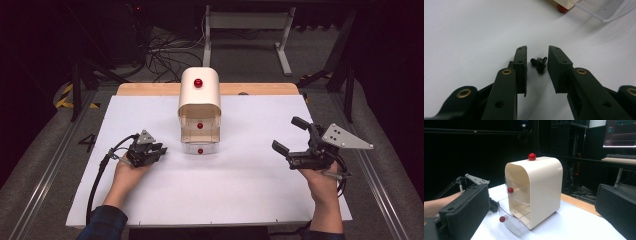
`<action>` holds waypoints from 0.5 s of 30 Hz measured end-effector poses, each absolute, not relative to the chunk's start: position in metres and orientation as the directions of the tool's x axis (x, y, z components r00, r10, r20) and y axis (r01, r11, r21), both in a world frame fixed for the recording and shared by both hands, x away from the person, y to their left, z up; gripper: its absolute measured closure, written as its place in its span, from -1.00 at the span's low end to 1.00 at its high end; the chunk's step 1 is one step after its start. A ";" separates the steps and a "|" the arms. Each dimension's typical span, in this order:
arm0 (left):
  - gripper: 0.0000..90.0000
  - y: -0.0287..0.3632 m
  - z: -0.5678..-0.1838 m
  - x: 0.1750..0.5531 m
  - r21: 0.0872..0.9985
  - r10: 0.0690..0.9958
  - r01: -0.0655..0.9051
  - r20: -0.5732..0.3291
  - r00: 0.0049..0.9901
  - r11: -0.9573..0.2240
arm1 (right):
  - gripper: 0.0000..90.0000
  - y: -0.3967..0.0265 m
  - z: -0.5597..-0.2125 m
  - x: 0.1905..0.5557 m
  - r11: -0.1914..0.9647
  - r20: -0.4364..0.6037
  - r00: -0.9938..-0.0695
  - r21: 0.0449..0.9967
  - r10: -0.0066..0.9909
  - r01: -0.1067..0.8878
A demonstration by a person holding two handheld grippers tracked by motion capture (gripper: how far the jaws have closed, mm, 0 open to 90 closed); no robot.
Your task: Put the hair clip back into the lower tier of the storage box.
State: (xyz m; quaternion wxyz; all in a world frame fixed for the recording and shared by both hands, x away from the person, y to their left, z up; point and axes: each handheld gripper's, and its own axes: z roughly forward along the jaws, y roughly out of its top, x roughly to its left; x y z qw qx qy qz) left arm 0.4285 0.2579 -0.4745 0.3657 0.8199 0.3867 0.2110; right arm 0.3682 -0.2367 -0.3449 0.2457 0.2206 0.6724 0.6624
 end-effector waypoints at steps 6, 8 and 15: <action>0.57 0.252 -0.474 0.430 0.755 0.784 0.490 0.053 0.618 -0.437 | -1.00 -0.237 -0.344 0.368 0.024 -0.039 -0.782 0.999 0.622 -0.031; 0.58 0.252 -0.474 0.431 0.753 0.783 0.493 0.048 0.620 -0.436 | -1.00 -0.237 -0.344 0.368 0.024 -0.038 -0.782 0.999 0.623 -0.030; 0.65 0.252 -0.474 0.431 0.752 0.799 0.517 0.020 0.601 -0.408 | -1.00 -0.238 -0.345 0.368 0.024 -0.038 -0.781 0.999 0.623 -0.030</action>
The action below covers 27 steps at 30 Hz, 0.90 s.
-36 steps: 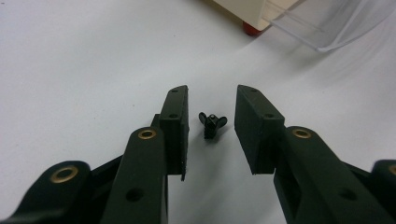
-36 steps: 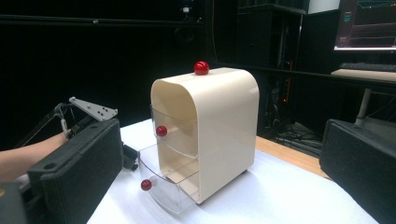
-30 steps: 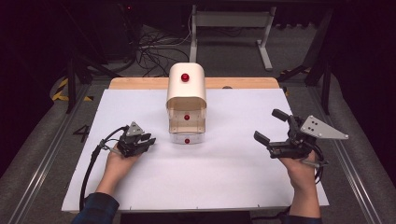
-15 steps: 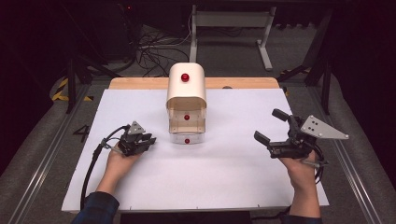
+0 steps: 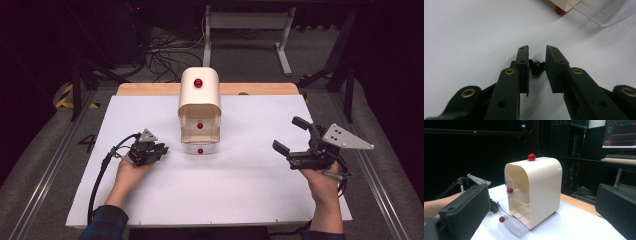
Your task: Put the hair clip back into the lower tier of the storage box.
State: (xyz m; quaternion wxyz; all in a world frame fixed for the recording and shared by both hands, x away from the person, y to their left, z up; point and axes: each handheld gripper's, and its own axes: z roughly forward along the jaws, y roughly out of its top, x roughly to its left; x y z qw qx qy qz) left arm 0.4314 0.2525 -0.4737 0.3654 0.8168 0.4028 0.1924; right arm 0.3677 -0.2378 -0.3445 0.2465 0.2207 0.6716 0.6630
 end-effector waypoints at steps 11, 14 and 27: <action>0.70 0.253 -0.473 0.431 0.753 0.797 0.510 0.031 0.603 -0.415 | -1.00 -0.237 -0.345 0.368 0.025 -0.040 -0.782 0.999 0.622 -0.031; 0.70 0.253 -0.471 0.430 0.760 0.797 0.504 0.031 0.603 -0.411 | -1.00 -0.237 -0.345 0.368 0.025 -0.040 -0.782 0.999 0.622 -0.031; 0.71 0.253 -0.459 0.423 0.805 0.789 0.441 0.054 0.611 -0.396 | -1.00 -0.236 -0.345 0.369 0.027 -0.038 -0.783 0.999 0.621 -0.027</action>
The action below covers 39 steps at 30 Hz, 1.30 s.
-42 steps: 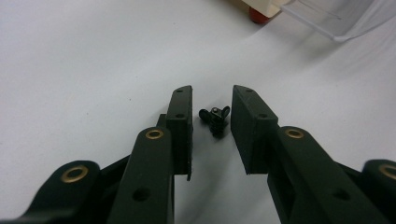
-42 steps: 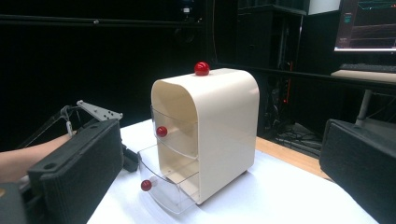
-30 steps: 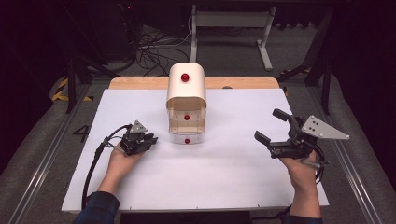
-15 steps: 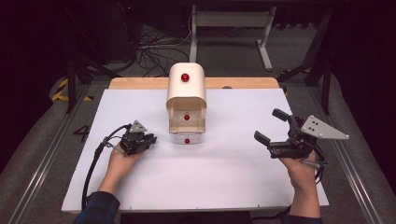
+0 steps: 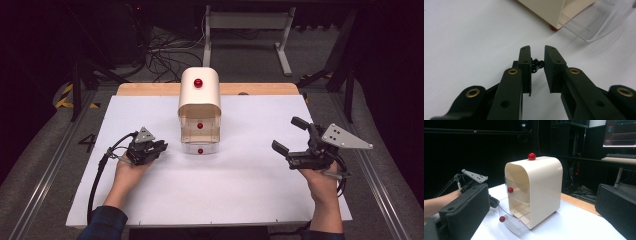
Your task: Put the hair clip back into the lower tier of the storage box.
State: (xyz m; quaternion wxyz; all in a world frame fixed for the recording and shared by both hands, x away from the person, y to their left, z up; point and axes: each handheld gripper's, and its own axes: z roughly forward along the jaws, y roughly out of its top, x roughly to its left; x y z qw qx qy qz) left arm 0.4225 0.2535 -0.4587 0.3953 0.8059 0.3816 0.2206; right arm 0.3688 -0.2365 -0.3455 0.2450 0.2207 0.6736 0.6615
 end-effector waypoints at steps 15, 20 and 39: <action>0.71 0.251 -0.447 0.415 0.833 0.786 0.394 0.077 0.613 -0.389 | -1.00 -0.237 -0.346 0.369 0.025 -0.034 -0.782 0.999 0.622 -0.024; 0.71 0.249 -0.444 0.414 0.838 0.784 0.381 0.088 0.614 -0.392 | -1.00 -0.237 -0.346 0.369 0.026 -0.036 -0.782 0.999 0.622 -0.026; 0.71 0.240 -0.433 0.406 0.858 0.772 0.330 0.113 0.626 -0.393 | -1.00 -0.239 -0.345 0.367 0.021 -0.038 -0.779 0.999 0.625 -0.032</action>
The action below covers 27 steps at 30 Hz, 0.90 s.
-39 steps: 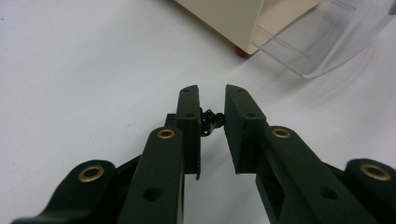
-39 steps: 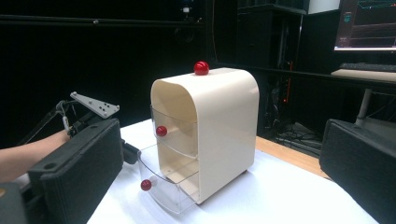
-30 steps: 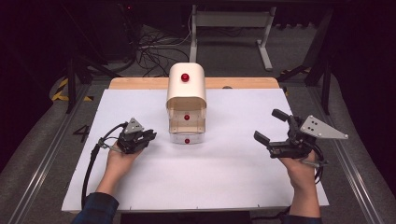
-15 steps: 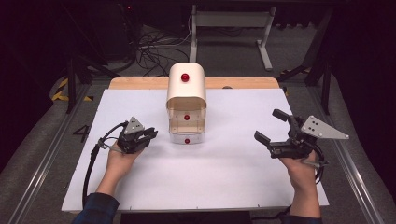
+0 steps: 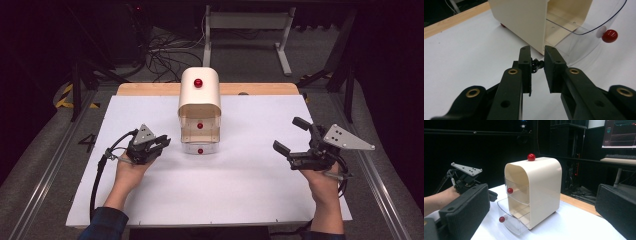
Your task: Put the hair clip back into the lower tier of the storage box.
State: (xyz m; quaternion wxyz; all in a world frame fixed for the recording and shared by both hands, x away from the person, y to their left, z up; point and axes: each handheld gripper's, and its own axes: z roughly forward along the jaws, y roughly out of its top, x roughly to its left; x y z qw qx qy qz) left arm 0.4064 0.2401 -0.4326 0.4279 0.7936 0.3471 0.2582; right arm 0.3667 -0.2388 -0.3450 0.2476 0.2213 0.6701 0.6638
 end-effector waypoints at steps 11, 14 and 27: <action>0.71 0.232 -0.427 0.403 0.867 0.766 0.302 0.131 0.629 -0.397 | -1.00 -0.240 -0.344 0.366 0.017 -0.037 -0.778 0.999 0.627 -0.033; 0.71 0.230 -0.426 0.402 0.870 0.765 0.296 0.133 0.630 -0.395 | -1.00 -0.240 -0.344 0.366 0.017 -0.039 -0.778 0.999 0.627 -0.037; 0.71 0.221 -0.422 0.401 0.879 0.758 0.276 0.136 0.638 -0.389 | -1.00 -0.240 -0.344 0.365 0.016 -0.040 -0.778 0.999 0.627 -0.038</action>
